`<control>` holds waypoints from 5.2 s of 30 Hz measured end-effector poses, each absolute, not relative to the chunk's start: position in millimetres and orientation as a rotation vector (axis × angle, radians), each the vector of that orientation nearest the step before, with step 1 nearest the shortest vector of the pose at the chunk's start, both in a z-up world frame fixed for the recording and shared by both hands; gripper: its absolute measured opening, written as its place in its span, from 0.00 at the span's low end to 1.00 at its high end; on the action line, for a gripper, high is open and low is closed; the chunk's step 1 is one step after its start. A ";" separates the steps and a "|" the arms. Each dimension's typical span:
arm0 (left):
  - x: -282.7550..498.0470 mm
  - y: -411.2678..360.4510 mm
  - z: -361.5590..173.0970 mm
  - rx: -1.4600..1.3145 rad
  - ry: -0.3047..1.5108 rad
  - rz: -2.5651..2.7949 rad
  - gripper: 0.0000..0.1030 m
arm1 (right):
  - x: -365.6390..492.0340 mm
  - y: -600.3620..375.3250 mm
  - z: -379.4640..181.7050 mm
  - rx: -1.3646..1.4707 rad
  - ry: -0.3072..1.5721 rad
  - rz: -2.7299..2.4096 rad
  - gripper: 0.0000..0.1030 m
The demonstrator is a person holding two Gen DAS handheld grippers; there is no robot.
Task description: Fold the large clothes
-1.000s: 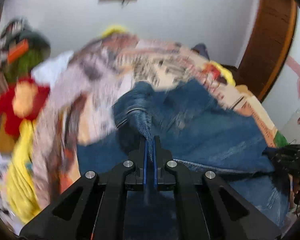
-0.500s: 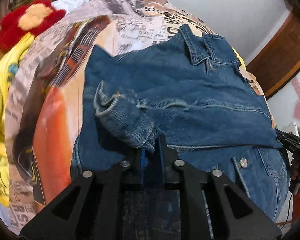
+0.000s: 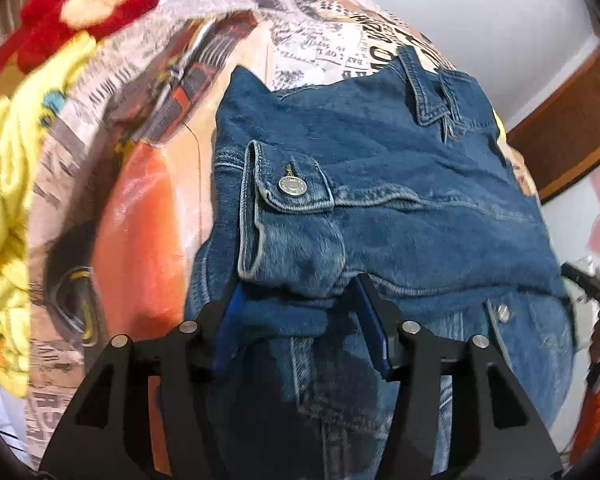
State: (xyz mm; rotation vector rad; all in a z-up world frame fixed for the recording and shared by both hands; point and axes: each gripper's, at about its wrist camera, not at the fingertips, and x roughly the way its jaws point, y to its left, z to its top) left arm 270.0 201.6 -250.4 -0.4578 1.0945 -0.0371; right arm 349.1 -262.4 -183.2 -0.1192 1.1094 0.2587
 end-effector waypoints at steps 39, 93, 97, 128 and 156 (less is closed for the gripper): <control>280.5 196.4 -244.0 -0.164 1.049 0.170 0.72 | 351.4 -253.8 -187.1 -0.200 1.031 0.236 0.98; 404.7 216.6 -149.9 -0.139 0.850 0.161 0.10 | 530.5 -214.9 -146.5 0.011 0.940 0.319 0.10; 409.0 224.6 -123.3 -0.153 0.797 0.166 0.10 | 542.1 -198.5 -117.5 0.005 0.877 0.345 0.10; 475.4 277.7 -251.9 -0.189 1.052 0.280 0.19 | 598.0 -207.0 -230.9 -0.142 1.020 0.146 0.68; 286.9 218.9 -93.2 -0.120 0.809 0.156 0.79 | 367.0 -214.2 -53.0 -0.127 0.764 0.389 0.71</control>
